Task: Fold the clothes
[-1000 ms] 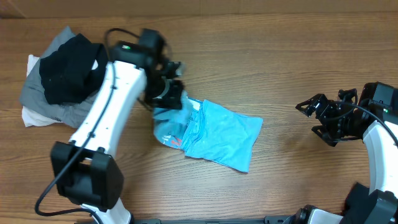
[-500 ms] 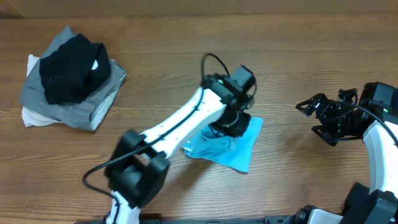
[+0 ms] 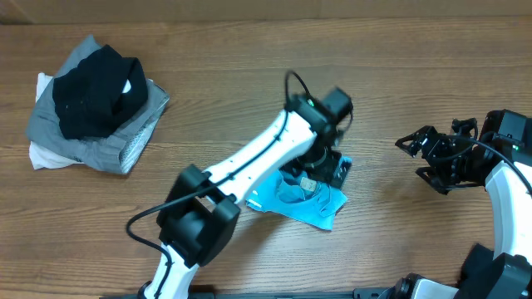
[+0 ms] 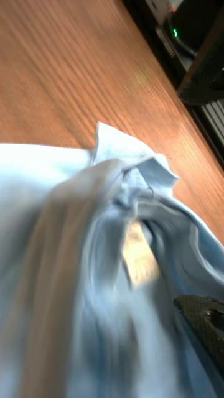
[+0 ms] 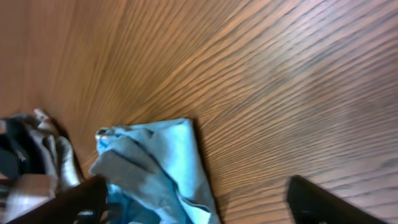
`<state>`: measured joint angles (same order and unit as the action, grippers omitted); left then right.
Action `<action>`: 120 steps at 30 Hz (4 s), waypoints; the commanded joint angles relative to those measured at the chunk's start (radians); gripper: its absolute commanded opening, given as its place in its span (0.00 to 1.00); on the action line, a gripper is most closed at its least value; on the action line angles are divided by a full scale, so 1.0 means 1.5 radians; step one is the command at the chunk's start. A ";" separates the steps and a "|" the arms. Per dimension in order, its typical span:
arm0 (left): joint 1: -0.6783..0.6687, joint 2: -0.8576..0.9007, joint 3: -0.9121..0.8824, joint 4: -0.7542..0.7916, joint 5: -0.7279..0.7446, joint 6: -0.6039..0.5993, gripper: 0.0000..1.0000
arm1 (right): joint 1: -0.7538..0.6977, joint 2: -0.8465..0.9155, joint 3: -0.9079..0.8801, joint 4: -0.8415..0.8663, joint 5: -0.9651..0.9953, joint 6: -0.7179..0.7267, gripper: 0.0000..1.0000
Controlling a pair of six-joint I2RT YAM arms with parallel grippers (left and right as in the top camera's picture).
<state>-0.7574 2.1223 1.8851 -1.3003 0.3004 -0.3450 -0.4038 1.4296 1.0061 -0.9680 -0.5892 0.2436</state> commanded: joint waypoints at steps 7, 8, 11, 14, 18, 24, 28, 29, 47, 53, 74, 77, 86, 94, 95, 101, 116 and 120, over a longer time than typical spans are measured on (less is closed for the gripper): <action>0.156 -0.091 0.179 -0.130 -0.102 0.031 1.00 | 0.128 -0.006 0.015 -0.012 -0.008 -0.099 0.76; 0.173 -0.095 0.180 -0.133 -0.102 0.032 1.00 | 0.160 -0.006 0.015 -0.012 0.016 -0.099 0.76; 0.221 -0.097 0.180 -0.151 -0.093 0.041 0.98 | 0.250 -0.006 0.015 -0.012 0.033 -0.133 0.75; 0.258 -0.097 0.179 -0.167 -0.090 0.062 0.86 | 0.329 -0.005 0.015 -0.009 0.041 -0.148 0.66; 0.282 -0.097 0.179 -0.173 -0.082 0.066 0.61 | 0.390 -0.005 0.014 0.046 0.056 -0.109 0.67; 0.288 -0.097 0.179 -0.177 -0.082 0.066 0.56 | 0.425 0.013 0.014 0.204 0.045 -0.107 0.69; 0.288 -0.097 0.179 -0.194 -0.082 0.072 0.57 | 0.454 0.064 0.014 0.229 0.041 -0.086 0.55; 0.288 -0.097 0.179 -0.198 -0.082 0.077 0.57 | 0.461 0.081 0.014 0.228 0.036 -0.084 0.55; 0.287 -0.097 0.179 -0.194 -0.098 0.111 0.67 | 0.504 0.056 0.016 0.108 -0.047 -0.160 0.65; 0.287 -0.097 0.179 -0.195 -0.098 0.111 0.67 | 0.545 0.057 0.014 0.100 -0.030 -0.188 0.66; 0.287 -0.097 0.179 -0.198 -0.098 0.111 0.68 | 0.624 0.139 0.014 0.132 0.036 -0.197 0.25; 0.287 -0.097 0.179 -0.198 -0.098 0.111 0.69 | 0.619 0.134 0.016 0.111 0.052 -0.197 0.13; 0.288 -0.097 0.179 -0.196 -0.104 0.111 0.72 | 0.605 0.046 0.016 -0.010 0.131 -0.198 0.04; 0.288 -0.097 0.179 -0.184 -0.104 0.111 0.76 | 0.605 0.035 0.014 -0.094 0.199 -0.123 0.06; 0.288 -0.097 0.179 -0.182 -0.103 0.111 0.76 | 0.605 0.034 0.014 -0.103 0.220 -0.099 0.06; 0.288 -0.097 0.179 -0.178 -0.103 0.111 0.78 | 0.605 0.034 0.013 -0.160 0.371 0.044 0.13; 0.288 -0.097 0.179 -0.172 -0.103 0.122 0.84 | 0.605 0.033 0.015 0.091 0.253 -0.041 0.50; 0.288 -0.097 0.179 -0.172 -0.103 0.122 0.85 | 0.605 0.058 0.014 0.126 0.287 -0.041 0.49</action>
<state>-0.3275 1.9823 2.1448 -1.5589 0.1524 -0.1822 0.5045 1.4960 1.0119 -0.8001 -0.1757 0.2012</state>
